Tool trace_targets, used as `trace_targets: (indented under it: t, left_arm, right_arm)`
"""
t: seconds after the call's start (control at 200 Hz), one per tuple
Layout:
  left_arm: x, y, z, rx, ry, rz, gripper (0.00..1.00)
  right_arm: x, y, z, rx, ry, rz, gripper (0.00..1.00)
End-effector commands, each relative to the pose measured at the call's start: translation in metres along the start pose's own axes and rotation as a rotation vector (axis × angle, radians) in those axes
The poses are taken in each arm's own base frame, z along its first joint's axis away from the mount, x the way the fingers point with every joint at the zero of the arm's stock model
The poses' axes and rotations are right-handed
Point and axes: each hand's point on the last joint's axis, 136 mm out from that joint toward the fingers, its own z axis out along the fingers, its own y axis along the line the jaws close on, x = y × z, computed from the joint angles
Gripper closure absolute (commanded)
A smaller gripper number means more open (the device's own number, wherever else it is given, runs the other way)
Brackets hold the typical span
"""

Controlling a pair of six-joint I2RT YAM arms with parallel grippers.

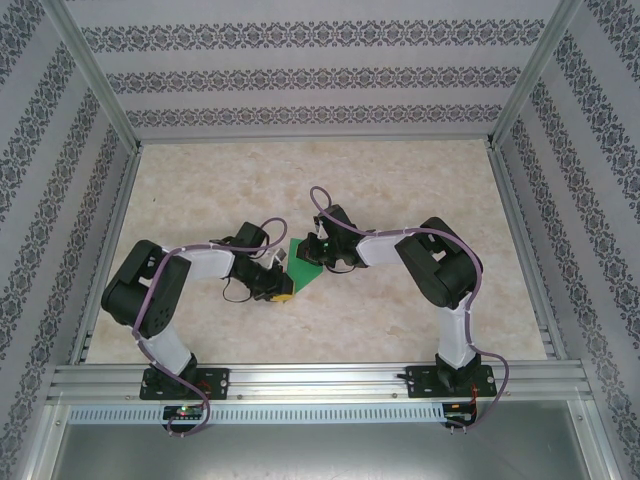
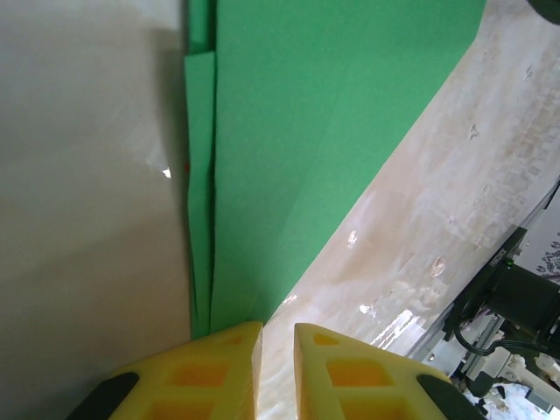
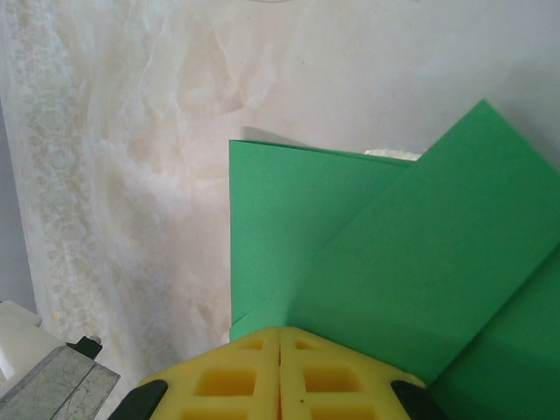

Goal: Fold a paper plane with a square sheet of paper (pick it up from the middle)
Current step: Fourth fold the wing at the center of the table.

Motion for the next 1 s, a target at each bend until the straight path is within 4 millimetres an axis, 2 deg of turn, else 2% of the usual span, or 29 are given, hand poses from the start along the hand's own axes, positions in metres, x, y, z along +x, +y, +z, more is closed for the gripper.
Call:
trace_targets:
  t: [0.0, 0.23, 0.335, 0.42, 0.515, 0.624, 0.699, 0.864, 0.994]
  left_arm:
    - [0.032, 0.038, 0.004, -0.134, 0.063, -0.067, 0.81]
    - [0.048, 0.048, -0.002, -0.171, 0.07, -0.086, 0.81]
    - [0.048, 0.047, -0.007, -0.179, 0.041, -0.081, 0.82]
    - [0.039, 0.033, -0.02, -0.169, -0.022, -0.05, 0.82]
    - [0.026, 0.01, -0.044, -0.161, -0.133, 0.008, 0.82]
    - [0.011, -0.008, -0.07, -0.181, -0.247, 0.053, 0.81]
    - [0.001, -0.016, -0.078, -0.187, -0.294, 0.072, 0.81]
    - [-0.019, -0.032, -0.072, -0.137, -0.294, 0.102, 0.81]
    - [-0.032, -0.043, -0.062, -0.094, -0.268, 0.12, 0.8]
  right_arm:
    - [0.027, -0.064, 0.013, 0.201, 0.066, 0.037, 0.93]
    - [0.027, -0.066, 0.013, 0.208, 0.068, 0.038, 0.93]
    - [0.027, -0.063, 0.013, 0.199, 0.069, 0.032, 0.92]
    - [0.025, -0.058, 0.011, 0.188, 0.068, 0.022, 0.92]
    - [0.024, -0.049, 0.01, 0.167, 0.069, 0.008, 0.92]
    - [0.017, -0.029, 0.005, 0.127, 0.058, -0.023, 0.91]
    - [0.01, -0.012, -0.002, 0.098, 0.04, -0.052, 0.89]
    - [-0.007, 0.027, -0.03, 0.039, -0.025, -0.104, 0.85]
    - [-0.012, 0.029, -0.052, 0.082, -0.071, -0.115, 0.81]
